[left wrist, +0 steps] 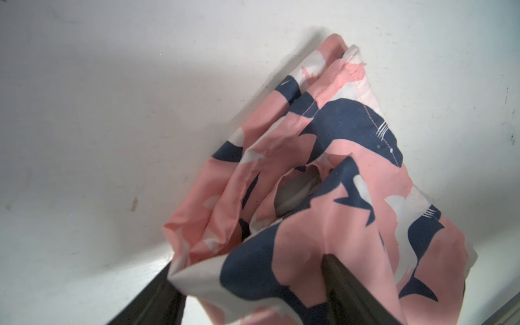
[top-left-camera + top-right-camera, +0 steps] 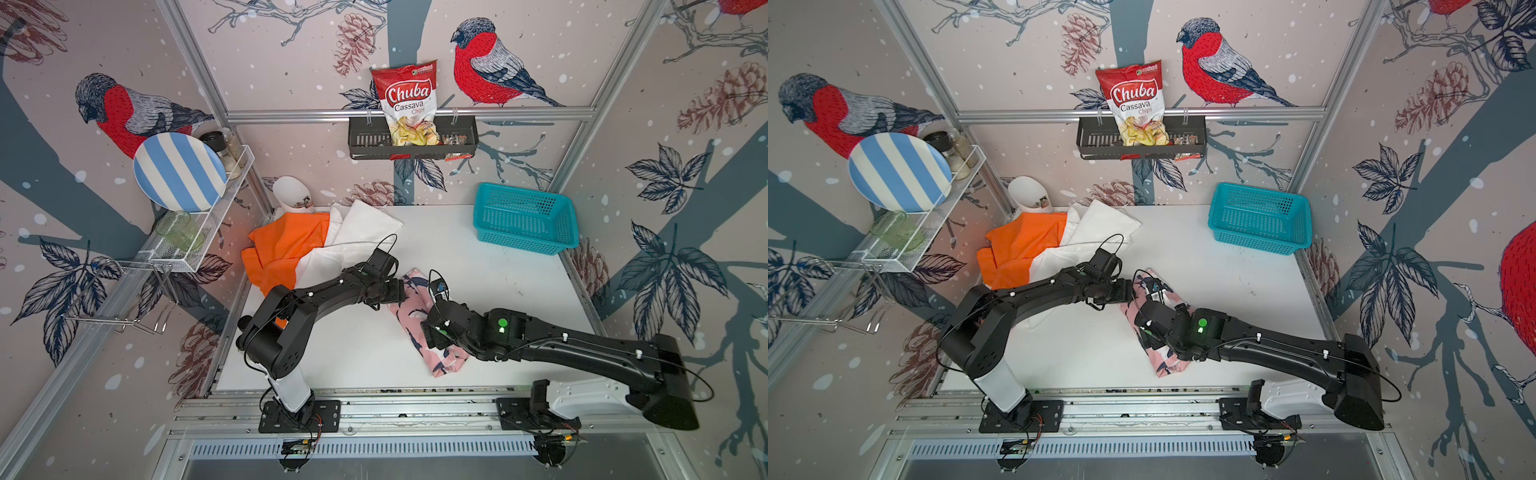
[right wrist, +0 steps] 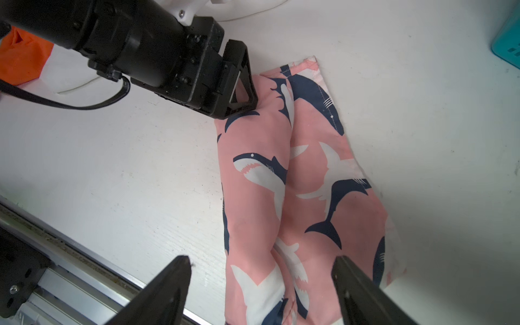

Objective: Roll up the shorts
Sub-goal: Roll the shorts at the center of the board.

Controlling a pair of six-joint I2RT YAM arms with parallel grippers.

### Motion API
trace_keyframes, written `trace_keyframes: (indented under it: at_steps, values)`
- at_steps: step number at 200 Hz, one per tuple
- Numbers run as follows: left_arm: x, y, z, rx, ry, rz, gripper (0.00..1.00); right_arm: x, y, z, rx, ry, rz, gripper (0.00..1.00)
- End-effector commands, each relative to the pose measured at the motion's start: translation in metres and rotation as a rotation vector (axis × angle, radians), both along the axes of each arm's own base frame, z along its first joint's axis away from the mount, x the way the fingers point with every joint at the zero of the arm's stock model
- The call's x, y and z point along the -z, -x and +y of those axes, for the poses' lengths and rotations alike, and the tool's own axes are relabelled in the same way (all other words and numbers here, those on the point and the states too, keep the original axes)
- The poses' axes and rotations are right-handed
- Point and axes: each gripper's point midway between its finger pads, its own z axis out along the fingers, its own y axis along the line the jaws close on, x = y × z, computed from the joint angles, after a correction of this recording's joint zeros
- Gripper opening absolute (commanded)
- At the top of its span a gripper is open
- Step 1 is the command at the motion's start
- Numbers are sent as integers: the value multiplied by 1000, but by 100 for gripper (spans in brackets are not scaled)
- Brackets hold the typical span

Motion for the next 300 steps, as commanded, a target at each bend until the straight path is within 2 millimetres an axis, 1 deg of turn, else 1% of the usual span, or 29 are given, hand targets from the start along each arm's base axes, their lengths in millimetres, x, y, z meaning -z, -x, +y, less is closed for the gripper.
trace_keyframes:
  at_steps: [1, 10, 12, 33, 35, 38, 56, 76, 93, 111, 113, 116, 145, 167, 178, 205, 221, 233, 241, 247, 254, 262, 270, 281, 300]
  values:
    - [-4, 0, 3, -9, 2, -24, 77, 1, -5, -8, 34, 29, -31, 84]
    - [-10, -2, 2, -15, 10, -40, 77, 0, -6, -7, 30, 32, -40, 84]
    - [-4, 2, 6, -16, 2, -28, 77, 0, -7, -7, 29, 34, -42, 84]
    - [-8, 2, 7, -28, 10, -43, 77, -5, -9, -10, 35, 52, -62, 84]
    - [-9, 2, 7, -28, 11, -43, 77, 0, -10, -10, 36, 73, -59, 85]
    - [-10, 1, 6, -29, 15, -44, 77, 2, -10, -10, 37, 85, -61, 85]
    - [-9, 0, 3, -38, 30, -40, 77, 7, -11, -18, 42, 120, -68, 86]
    - [-8, -2, -3, -43, 50, -36, 77, 17, -9, -28, 50, 158, -63, 88]
    - [-3, -3, -8, -36, 51, -27, 76, 27, -5, -29, 37, 156, -45, 90]
    - [9, -2, -8, -41, 39, -2, 77, 37, -4, -23, 26, 155, -25, 92]
    - [2, -8, -12, -41, 50, -16, 76, 38, -4, -22, 25, 154, -23, 92]
    - [1, -10, -13, -41, 52, -19, 76, 40, -3, -20, 22, 153, -18, 93]
    - [7, -15, -17, -40, 43, -6, 76, 60, 1, -2, 30, 203, 33, 94]
    - [10, -17, -17, -29, 23, 4, 76, 83, 8, 13, 29, 246, 70, 96]
    - [13, -17, -15, -31, 11, 9, 76, 96, 9, 16, 42, 278, 88, 97]
    - [19, -17, -13, -32, 5, 28, 76, 121, 12, 27, 73, 305, 124, 96]
    - [20, -17, -11, -33, 3, 27, 76, 134, 14, 32, 85, 326, 132, 90]
    - [19, -17, -11, -33, 1, 26, 76, 137, 12, 33, 103, 356, 116, 80]
    - [18, -17, -10, -34, -1, 23, 76, 139, 12, 35, 101, 368, 113, 69]
    - [17, -18, -8, -38, -3, 21, 76, 139, 13, 38, 98, 367, 113, 58]
    - [15, -19, -7, -39, -7, 15, 76, 138, 14, 42, 91, 351, 117, 47]
    - [11, -21, -4, -44, -12, 7, 76, 138, 17, 47, 77, 322, 132, 38]
    - [7, -22, 0, -48, -16, 1, 77, 135, 20, 54, 56, 277, 157, 31]
    - [-2, -24, 6, -58, -23, -16, 77, 134, 25, 64, 18, 195, 212, 25]
    - [-16, -27, 20, -80, -42, -43, 78, 127, 34, 79, -47, 6, 318, 22]
